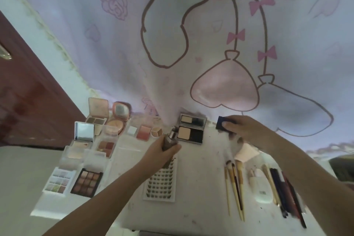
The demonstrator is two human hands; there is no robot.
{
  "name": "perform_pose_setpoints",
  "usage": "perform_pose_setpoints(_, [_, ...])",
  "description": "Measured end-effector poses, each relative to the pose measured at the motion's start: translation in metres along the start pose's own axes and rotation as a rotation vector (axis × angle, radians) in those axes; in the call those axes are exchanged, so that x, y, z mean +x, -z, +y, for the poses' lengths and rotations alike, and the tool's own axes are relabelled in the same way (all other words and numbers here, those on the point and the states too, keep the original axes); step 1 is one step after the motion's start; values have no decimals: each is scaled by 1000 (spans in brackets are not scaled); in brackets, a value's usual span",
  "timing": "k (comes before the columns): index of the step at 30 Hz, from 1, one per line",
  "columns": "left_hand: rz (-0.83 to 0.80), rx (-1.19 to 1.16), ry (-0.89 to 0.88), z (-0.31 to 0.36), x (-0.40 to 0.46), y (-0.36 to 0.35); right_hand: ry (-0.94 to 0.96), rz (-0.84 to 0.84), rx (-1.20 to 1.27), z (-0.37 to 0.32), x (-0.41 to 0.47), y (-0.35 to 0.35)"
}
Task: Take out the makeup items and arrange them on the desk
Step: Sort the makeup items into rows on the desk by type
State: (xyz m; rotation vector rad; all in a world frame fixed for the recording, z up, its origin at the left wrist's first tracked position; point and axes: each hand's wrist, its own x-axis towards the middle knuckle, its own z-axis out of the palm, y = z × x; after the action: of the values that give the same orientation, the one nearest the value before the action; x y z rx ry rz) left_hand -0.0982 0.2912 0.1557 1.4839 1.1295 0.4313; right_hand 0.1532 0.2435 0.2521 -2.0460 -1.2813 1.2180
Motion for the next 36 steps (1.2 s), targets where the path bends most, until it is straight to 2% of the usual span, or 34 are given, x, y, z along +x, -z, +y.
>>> perform_pose_setpoints(2, [-36,-160,47,5,5,-4,-91,-27,304,19,8,-21])
perform_pose_setpoints(4, [-47,-243,131,2,11,-8,-173,58,590,38,16,-38])
perform_pose_setpoints(5, [-56,-261,164,0,13,-11,-194,116,653,47,20,-46])
perform_pose_setpoints(8, [-105,-75,126,2,25,-23,-181,277,457,56,29,-58])
perform_pose_setpoints(11, [-69,92,48,11,48,-44,-165,428,450,53,41,-58])
perform_pose_setpoints(13, [17,114,5,20,67,-62,-220,492,483,56,53,-63])
perform_pose_setpoints(16, [128,64,-19,37,93,-86,-319,573,332,69,72,-77])
perform_pose_setpoints(18, [162,51,-15,42,108,-97,-385,609,325,70,77,-81])
perform_pose_setpoints(21, [154,50,0,41,126,-112,-428,607,290,73,84,-77])
perform_pose_setpoints(24, [149,71,-50,30,137,-123,-352,584,126,75,92,-74])
perform_pose_setpoints(26, [136,104,-72,21,141,-129,-357,629,0,71,94,-71])
perform_pose_setpoints(31, [163,117,-51,5,145,-138,-383,645,-75,80,101,-75])
perform_pose_setpoints(34, [156,133,-52,6,143,-138,-356,450,-52,72,96,-73])
perform_pose_setpoints(36, [144,149,-54,9,139,-135,-344,406,-91,64,92,-68])
